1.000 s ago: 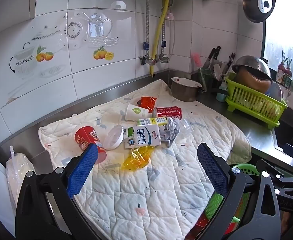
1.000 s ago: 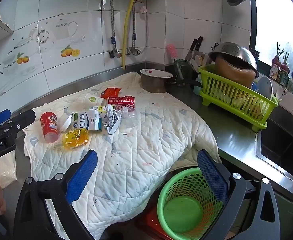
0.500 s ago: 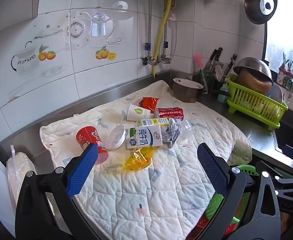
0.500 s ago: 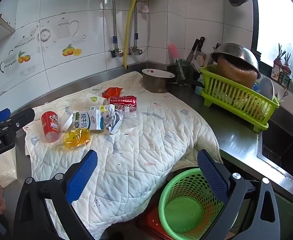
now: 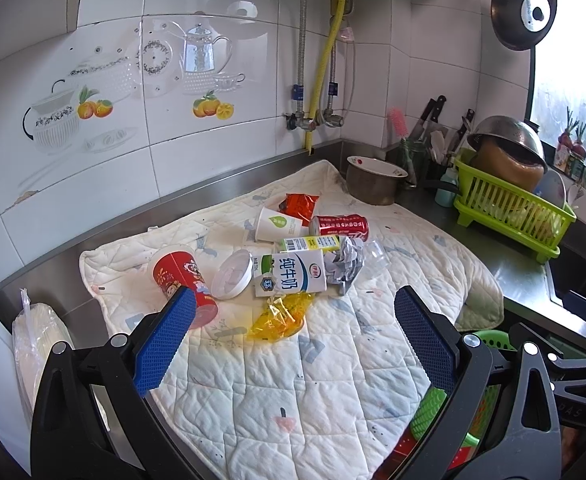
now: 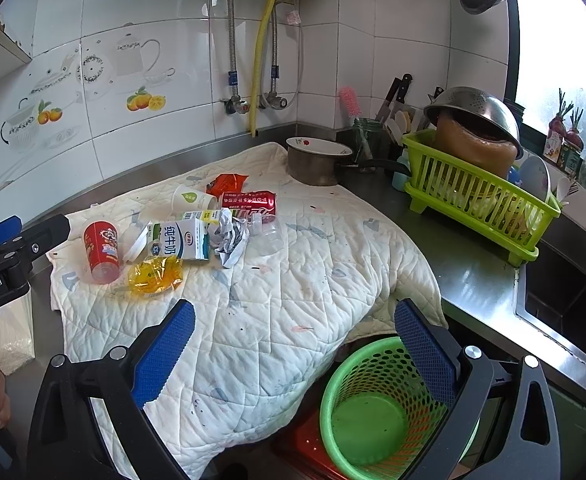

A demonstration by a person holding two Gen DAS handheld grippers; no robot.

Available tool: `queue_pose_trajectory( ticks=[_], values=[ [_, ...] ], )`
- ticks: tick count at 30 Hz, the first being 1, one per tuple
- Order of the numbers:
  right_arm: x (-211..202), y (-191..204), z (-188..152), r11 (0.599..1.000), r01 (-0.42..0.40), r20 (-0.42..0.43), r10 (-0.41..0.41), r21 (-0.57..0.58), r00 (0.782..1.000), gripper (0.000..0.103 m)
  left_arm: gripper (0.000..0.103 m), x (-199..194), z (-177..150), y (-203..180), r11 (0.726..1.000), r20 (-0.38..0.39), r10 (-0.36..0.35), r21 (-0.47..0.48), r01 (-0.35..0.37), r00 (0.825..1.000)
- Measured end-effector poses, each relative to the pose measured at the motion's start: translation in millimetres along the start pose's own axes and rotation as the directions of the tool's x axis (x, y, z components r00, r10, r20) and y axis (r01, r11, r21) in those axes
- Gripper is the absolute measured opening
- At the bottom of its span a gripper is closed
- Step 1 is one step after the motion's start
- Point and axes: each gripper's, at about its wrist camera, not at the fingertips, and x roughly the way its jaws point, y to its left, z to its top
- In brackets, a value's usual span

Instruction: Collect trash

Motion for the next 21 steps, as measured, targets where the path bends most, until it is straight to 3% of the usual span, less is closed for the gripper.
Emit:
queue_pose_trajectory(
  ticks=[21],
  values=[
    [4.8,9.8,1.3,1.0,-0.018,-0.009,0.018,-0.013,1.0,0.097,0.098,3.3,0.8,6.4,1.0,-0.009,-0.004,-0.006,0.004,1.0]
  ],
)
